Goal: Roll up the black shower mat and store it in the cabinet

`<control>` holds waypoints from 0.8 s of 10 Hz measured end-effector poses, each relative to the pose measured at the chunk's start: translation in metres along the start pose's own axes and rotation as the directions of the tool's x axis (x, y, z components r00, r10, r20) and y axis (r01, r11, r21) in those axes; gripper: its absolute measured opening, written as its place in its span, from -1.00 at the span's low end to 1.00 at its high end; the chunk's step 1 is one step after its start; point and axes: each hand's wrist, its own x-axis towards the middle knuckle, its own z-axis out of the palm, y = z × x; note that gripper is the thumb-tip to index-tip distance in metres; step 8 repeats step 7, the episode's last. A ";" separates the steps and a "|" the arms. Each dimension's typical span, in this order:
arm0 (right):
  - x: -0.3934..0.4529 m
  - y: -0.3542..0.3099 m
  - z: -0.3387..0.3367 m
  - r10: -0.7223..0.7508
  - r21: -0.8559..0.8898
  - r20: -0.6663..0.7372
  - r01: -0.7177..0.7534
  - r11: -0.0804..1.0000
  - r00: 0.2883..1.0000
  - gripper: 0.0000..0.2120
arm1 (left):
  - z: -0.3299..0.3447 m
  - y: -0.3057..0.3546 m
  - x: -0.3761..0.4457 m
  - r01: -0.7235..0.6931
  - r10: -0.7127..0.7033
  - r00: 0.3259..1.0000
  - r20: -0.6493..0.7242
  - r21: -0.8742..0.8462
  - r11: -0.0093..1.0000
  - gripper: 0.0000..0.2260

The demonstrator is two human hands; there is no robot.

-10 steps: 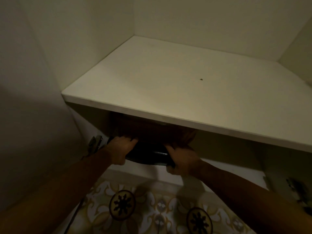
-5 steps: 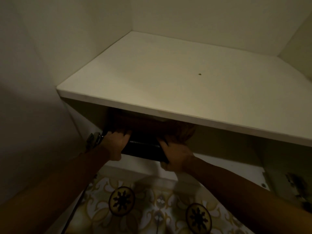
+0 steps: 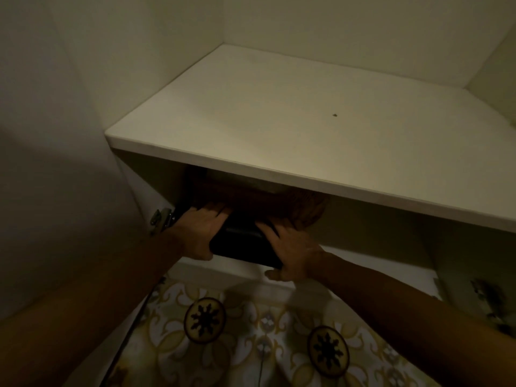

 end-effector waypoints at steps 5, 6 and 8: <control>-0.093 -0.057 -0.097 0.222 0.381 0.003 -0.207 0.901 0.975 0.01 | -0.076 0.047 -0.108 0.089 -0.080 0.996 0.048 -0.261 0.961 0.13; -0.131 -0.067 -0.143 0.180 0.432 0.054 -0.185 0.882 0.982 -0.01 | -0.139 0.066 -0.137 0.125 -0.103 0.991 0.086 -0.323 0.938 0.09; -0.161 -0.071 -0.200 0.194 0.455 0.093 -0.215 0.864 0.977 -0.02 | -0.200 0.078 -0.158 0.108 -0.075 0.992 0.106 -0.353 0.929 0.08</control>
